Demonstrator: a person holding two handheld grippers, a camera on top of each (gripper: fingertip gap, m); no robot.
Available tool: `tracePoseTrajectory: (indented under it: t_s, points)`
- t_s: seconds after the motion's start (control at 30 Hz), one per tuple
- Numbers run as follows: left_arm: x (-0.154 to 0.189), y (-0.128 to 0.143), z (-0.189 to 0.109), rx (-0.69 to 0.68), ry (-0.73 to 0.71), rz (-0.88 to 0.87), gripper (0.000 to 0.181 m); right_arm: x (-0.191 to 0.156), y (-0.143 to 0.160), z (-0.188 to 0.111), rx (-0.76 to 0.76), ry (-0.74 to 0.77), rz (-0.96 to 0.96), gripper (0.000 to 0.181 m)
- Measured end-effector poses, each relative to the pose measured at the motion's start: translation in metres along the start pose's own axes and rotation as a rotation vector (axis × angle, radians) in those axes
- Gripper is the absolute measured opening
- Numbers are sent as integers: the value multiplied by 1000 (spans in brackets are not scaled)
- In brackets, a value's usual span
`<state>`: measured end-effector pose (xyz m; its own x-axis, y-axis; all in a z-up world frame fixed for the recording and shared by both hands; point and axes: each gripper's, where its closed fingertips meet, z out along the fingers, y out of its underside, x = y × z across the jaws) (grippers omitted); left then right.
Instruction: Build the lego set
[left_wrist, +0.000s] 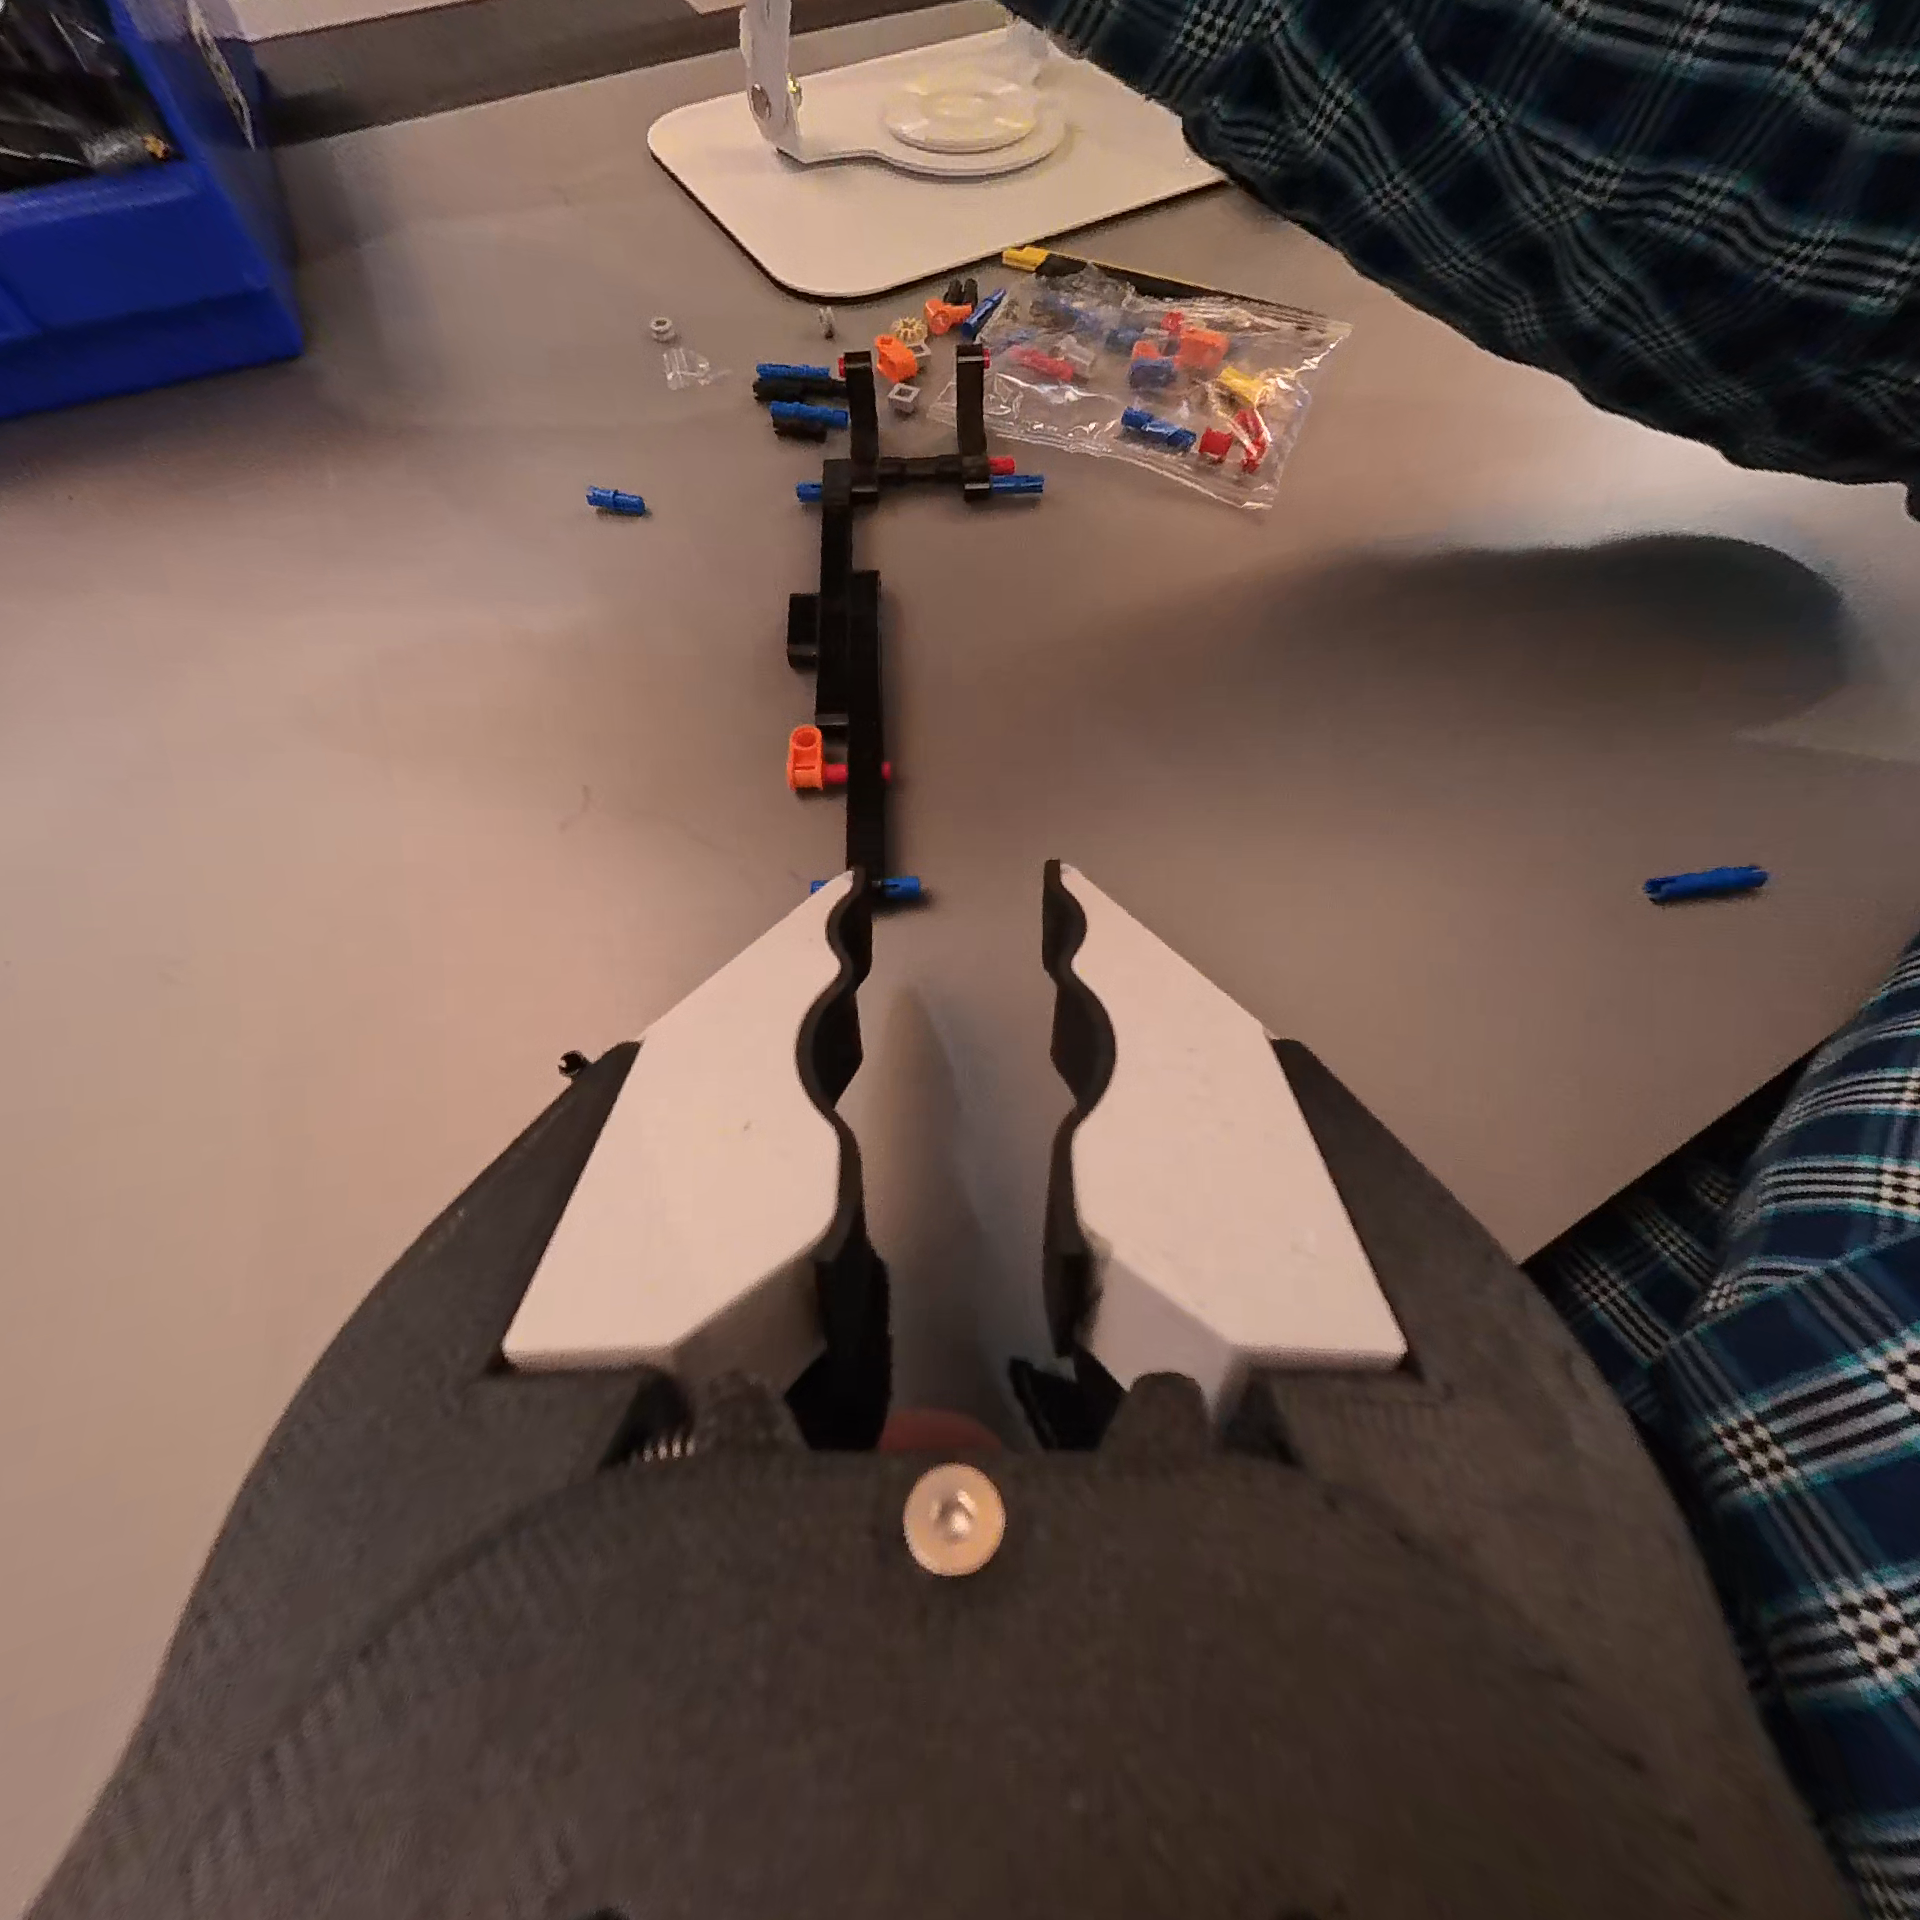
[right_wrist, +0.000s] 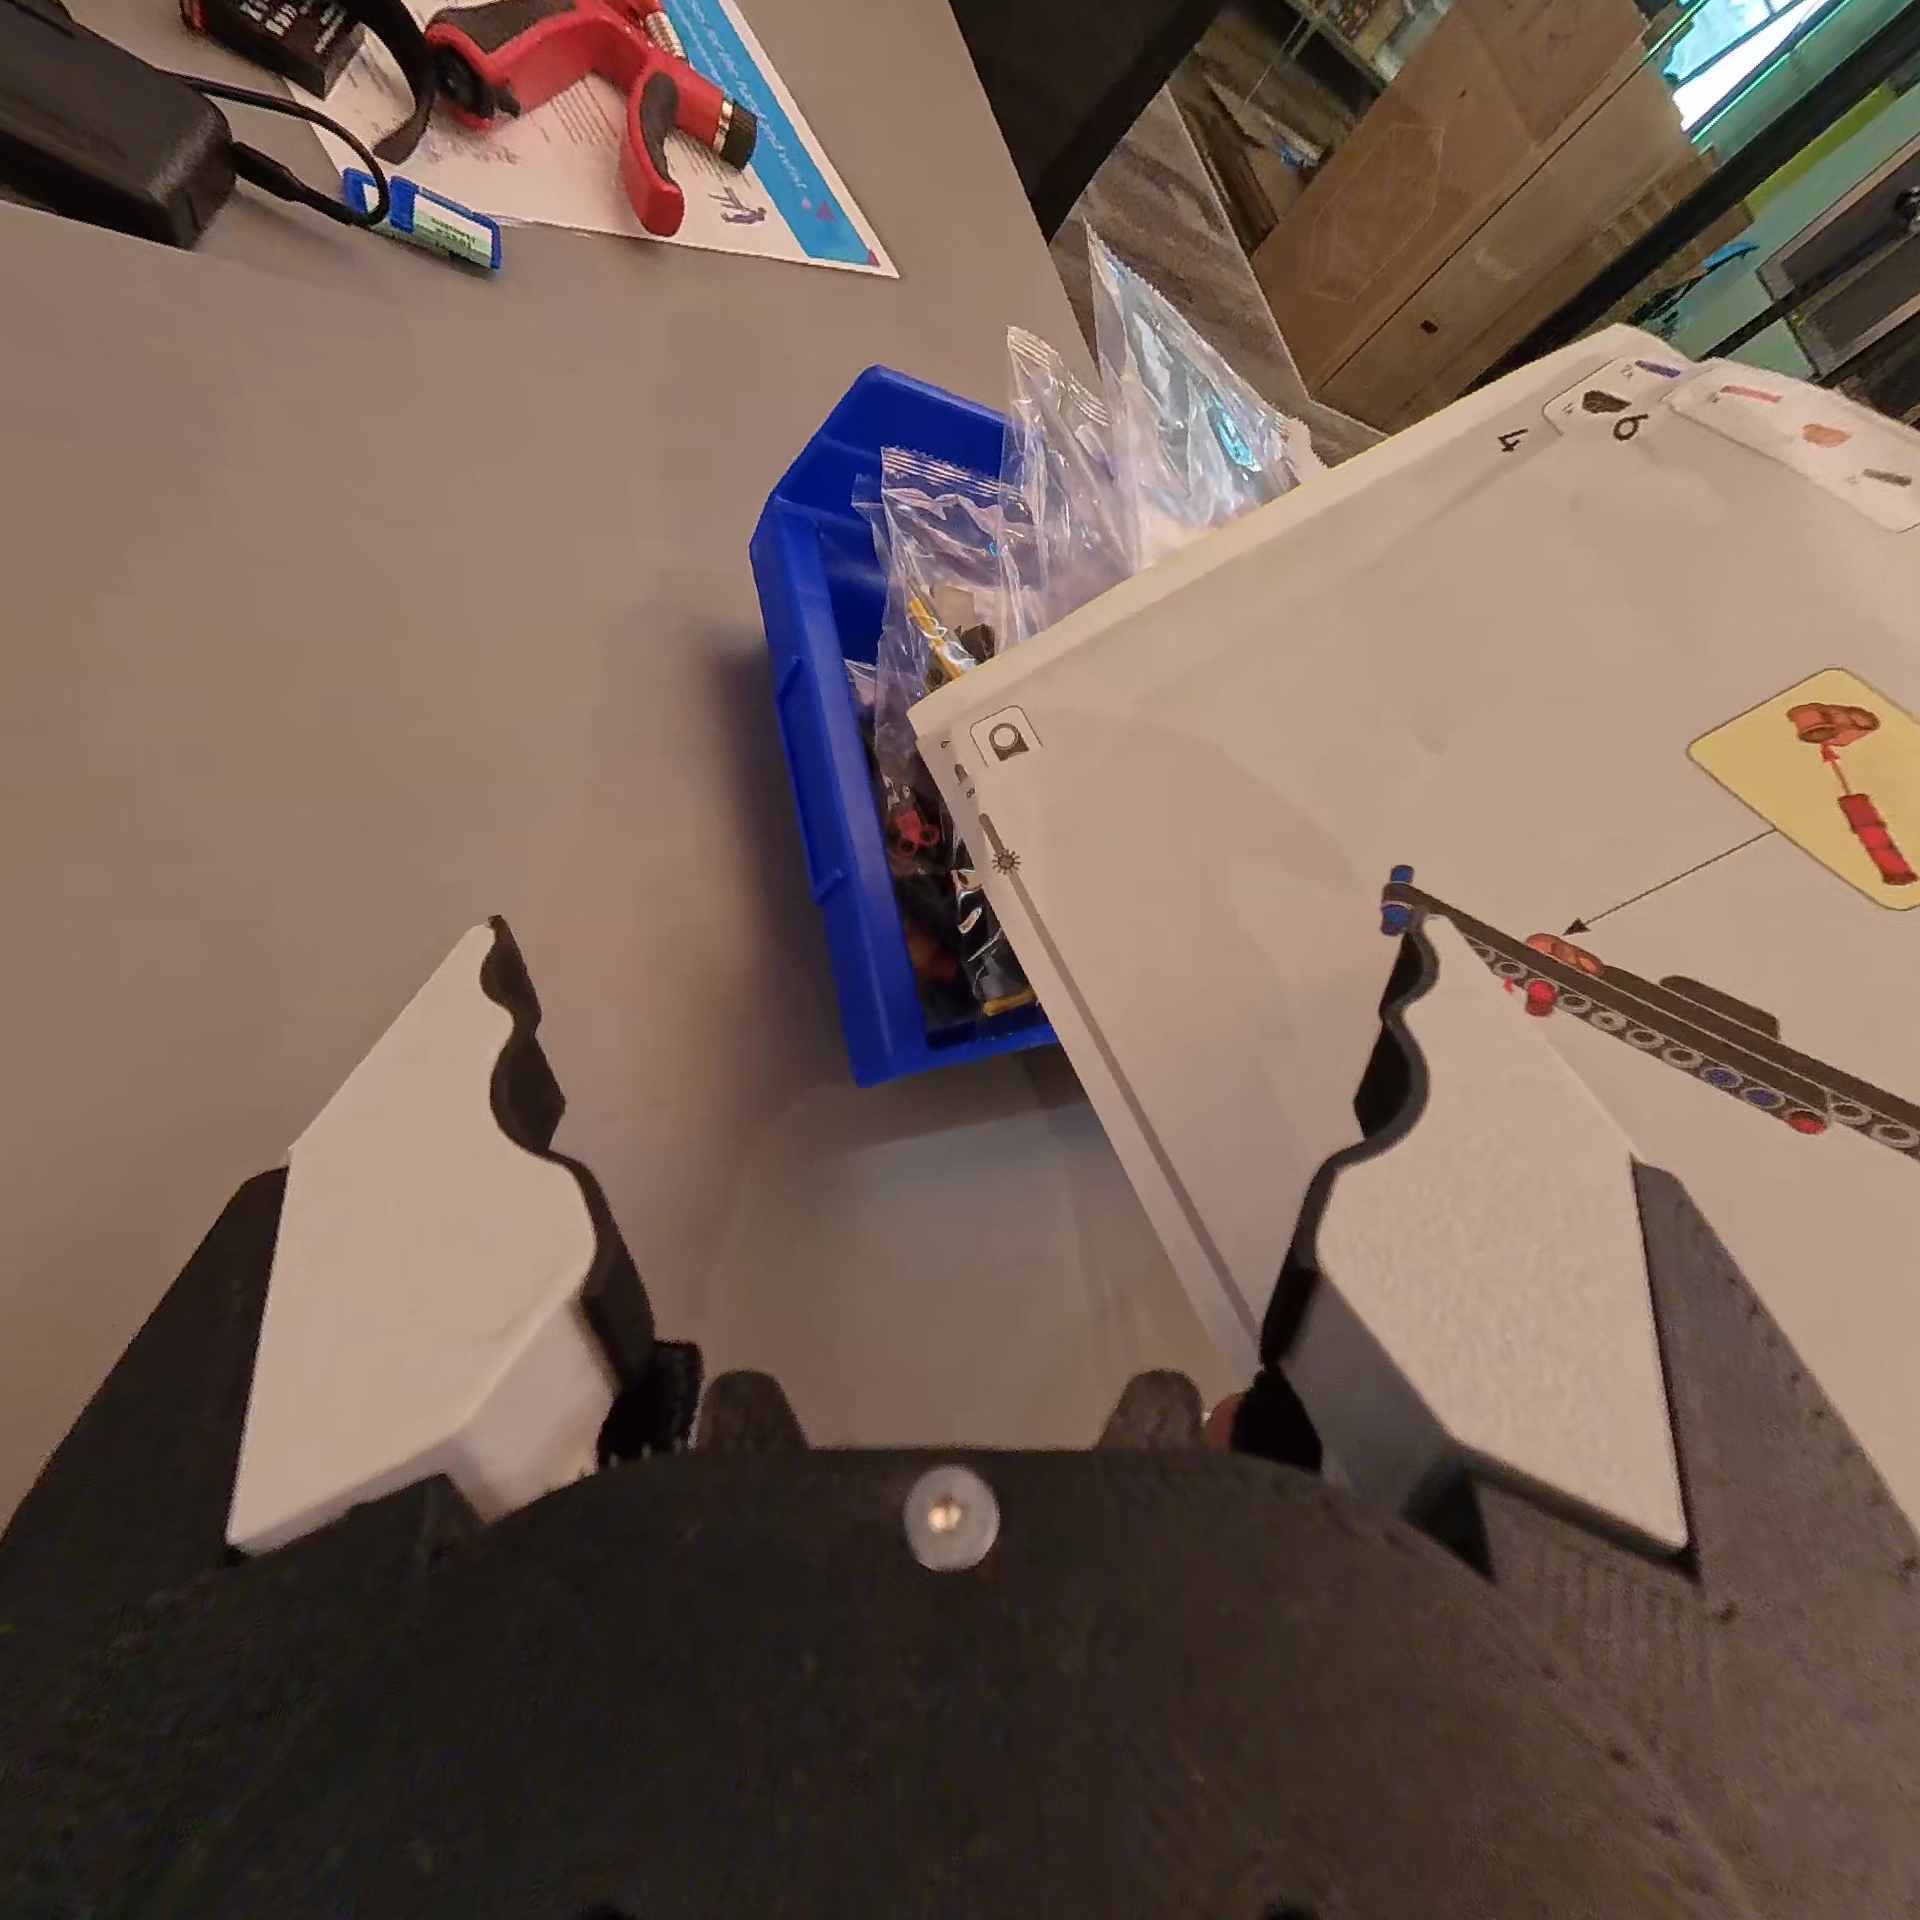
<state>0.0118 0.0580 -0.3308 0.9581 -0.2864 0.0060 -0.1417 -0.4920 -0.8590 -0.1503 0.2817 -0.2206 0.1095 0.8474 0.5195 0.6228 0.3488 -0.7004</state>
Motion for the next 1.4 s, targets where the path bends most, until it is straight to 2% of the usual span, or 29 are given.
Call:
tracePoseTrajectory:
  t_s: [1.4]
  points:
    - [0, -1, -1, 7, 15, -10, 30, 9, 10, 2, -40, 79, -25, 153]
